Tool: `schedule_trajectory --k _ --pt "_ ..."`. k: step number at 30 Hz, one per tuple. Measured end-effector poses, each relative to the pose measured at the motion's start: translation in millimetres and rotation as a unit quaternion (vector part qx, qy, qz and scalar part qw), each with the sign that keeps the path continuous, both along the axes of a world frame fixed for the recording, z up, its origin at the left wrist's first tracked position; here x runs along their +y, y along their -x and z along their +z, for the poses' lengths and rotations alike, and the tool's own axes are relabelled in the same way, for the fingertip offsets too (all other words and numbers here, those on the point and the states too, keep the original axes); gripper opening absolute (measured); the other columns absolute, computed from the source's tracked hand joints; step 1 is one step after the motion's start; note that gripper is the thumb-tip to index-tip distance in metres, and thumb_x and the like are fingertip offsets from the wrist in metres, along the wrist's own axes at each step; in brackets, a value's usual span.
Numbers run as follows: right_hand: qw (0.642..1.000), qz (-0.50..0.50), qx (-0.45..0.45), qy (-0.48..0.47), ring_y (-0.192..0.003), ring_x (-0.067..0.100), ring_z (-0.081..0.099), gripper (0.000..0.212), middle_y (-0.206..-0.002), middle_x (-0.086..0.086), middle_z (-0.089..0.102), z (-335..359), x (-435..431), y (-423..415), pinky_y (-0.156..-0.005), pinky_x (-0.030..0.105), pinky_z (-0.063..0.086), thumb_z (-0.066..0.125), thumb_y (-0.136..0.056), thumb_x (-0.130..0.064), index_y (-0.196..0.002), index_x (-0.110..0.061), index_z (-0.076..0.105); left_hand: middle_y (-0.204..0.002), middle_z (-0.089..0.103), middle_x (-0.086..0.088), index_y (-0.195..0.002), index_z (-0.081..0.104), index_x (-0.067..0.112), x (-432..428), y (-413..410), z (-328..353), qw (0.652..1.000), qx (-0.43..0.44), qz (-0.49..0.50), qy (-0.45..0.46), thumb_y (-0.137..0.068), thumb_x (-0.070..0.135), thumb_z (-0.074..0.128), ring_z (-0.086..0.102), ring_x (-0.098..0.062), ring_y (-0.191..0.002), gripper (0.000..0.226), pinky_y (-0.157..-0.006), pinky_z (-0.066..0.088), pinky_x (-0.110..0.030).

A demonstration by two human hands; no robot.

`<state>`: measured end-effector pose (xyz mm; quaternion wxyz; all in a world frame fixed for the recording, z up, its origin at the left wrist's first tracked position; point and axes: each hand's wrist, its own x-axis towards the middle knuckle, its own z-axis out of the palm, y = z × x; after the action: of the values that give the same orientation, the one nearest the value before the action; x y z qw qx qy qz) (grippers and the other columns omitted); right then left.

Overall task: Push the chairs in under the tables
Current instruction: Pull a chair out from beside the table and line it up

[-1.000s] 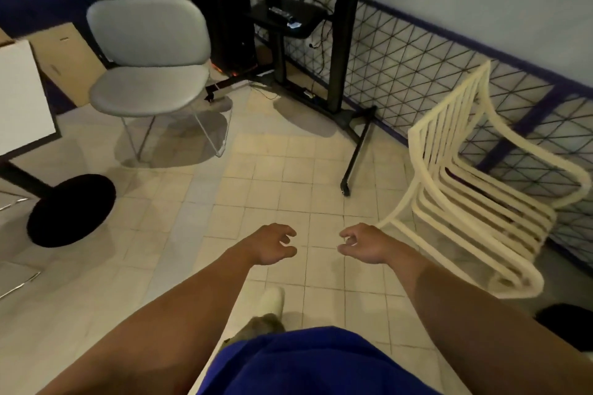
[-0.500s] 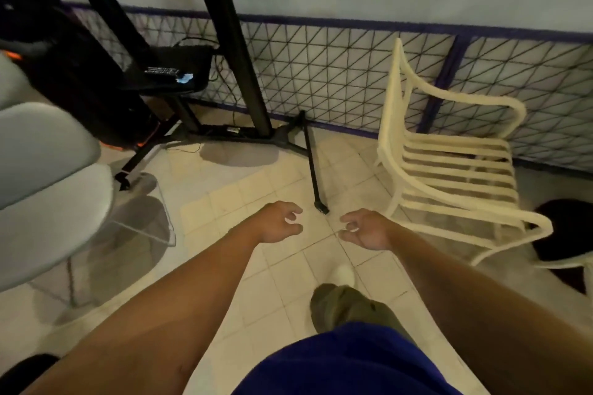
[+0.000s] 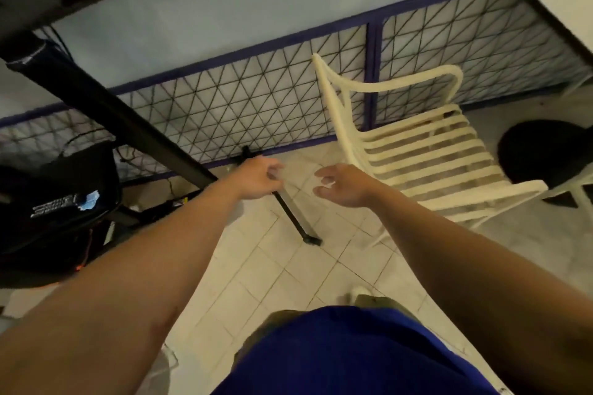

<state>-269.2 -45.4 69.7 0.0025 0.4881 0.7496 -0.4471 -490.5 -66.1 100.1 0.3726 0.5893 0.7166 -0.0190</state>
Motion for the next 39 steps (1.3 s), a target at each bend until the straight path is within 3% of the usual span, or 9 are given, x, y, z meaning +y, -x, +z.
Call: schedule_trajectory --k 5,9,17,22,25,28,30,34,39 --pt "0.991 -0.132 -0.012 -0.017 -0.123 0.020 0.055 0.056 -0.138 0.002 0.058 -8 50 6 -0.103 0.034 0.042 0.062 -0.094 -0.042 -0.144 -0.020 0.048 -0.141 0.058 0.002 -0.145 0.051 0.026 106 3 2 0.994 0.019 -0.105 0.007 -0.092 0.027 0.071 0.056 -0.016 -0.126 0.056 -0.110 0.044 -0.041" --pt "0.970 -0.240 -0.028 -0.013 -0.126 0.024 0.052 0.057 -0.141 0.004 0.054 -25 83 9 -0.107 0.039 0.042 0.060 -0.095 -0.042 -0.146 -0.019 0.046 -0.147 0.054 -0.001 -0.150 0.047 0.022 188 -3 -11 0.973 0.028 -0.230 0.002 -0.095 0.024 0.068 0.052 -0.018 -0.132 0.058 -0.103 0.040 -0.031" --pt "0.910 -0.410 -0.053 0.041 -0.117 0.029 0.056 0.056 -0.133 0.011 0.059 -65 109 44 -0.098 0.042 0.047 0.061 -0.095 -0.037 -0.144 -0.015 0.046 -0.148 0.049 -0.008 -0.150 0.045 0.022 313 -18 -48 0.872 0.115 -0.474 -0.033 -0.092 0.023 0.069 0.051 -0.027 -0.130 0.063 -0.104 0.044 -0.038" --pt "0.891 -0.439 -0.093 0.068 -0.100 0.024 0.060 0.048 -0.119 0.004 0.062 -92 121 58 -0.087 0.041 0.052 0.062 -0.091 -0.039 -0.135 -0.021 0.052 -0.147 0.048 -0.007 -0.151 0.043 0.034 353 -33 -80 0.806 0.174 -0.565 -0.028 -0.089 0.026 0.072 0.055 -0.027 -0.124 0.069 -0.100 0.049 -0.040" --pt "0.884 -0.444 -0.114 0.089 -0.098 0.021 0.059 0.046 -0.115 0.001 0.061 -103 124 52 -0.085 0.040 0.052 0.062 -0.089 -0.028 -0.134 -0.026 0.054 -0.132 0.056 -0.002 -0.141 0.048 0.050 374 -46 -96 0.751 0.214 -0.624 -0.015 -0.088 0.029 0.070 0.056 -0.024 -0.114 0.061 -0.096 0.048 -0.040" --pt "0.884 -0.435 -0.130 0.112 -0.092 0.019 0.058 0.052 -0.109 -0.003 0.061 -111 112 44 -0.082 0.039 0.053 0.063 -0.086 -0.018 -0.134 -0.034 0.053 -0.123 0.056 0.005 -0.138 0.053 0.049 385 -59 -105 0.715 0.222 -0.663 0.015 -0.094 0.020 0.066 0.052 -0.017 -0.102 0.055 -0.094 0.048 -0.039" --pt "0.882 -0.431 -0.151 0.114 -0.086 0.016 0.056 0.062 -0.104 -0.006 0.057 -114 102 42 -0.076 0.036 0.054 0.063 -0.086 -0.016 -0.140 -0.041 0.045 -0.130 0.058 0.006 -0.140 0.051 0.052 388 -62 -112 0.696 0.222 -0.683 0.013 -0.096 0.015 0.061 0.052 -0.017 -0.103 0.059 -0.093 0.049 -0.040" --pt "0.878 -0.439 -0.165 0.099 -0.082 0.014 0.053 0.080 -0.110 -0.004 0.054 -115 102 43 -0.075 0.034 0.055 0.062 -0.088 -0.016 -0.150 -0.050 0.024 -0.137 0.055 0.003 -0.142 0.037 0.067 398 -63 -123 0.677 0.247 -0.693 0.000 -0.094 0.004 0.050 0.055 -0.024 -0.116 0.080 -0.081 0.047 -0.038" --pt "0.883 -0.432 -0.145 0.116 -0.089 0.018 0.058 0.081 -0.115 -0.001 0.057 -118 104 41 -0.083 0.038 0.057 0.063 -0.088 -0.011 -0.149 -0.051 0.027 -0.121 0.055 0.006 -0.143 0.032 0.068 398 -65 -127 0.673 0.251 -0.696 0.005 -0.095 0.002 0.045 0.053 -0.020 -0.097 0.083 -0.073 0.044 -0.036"
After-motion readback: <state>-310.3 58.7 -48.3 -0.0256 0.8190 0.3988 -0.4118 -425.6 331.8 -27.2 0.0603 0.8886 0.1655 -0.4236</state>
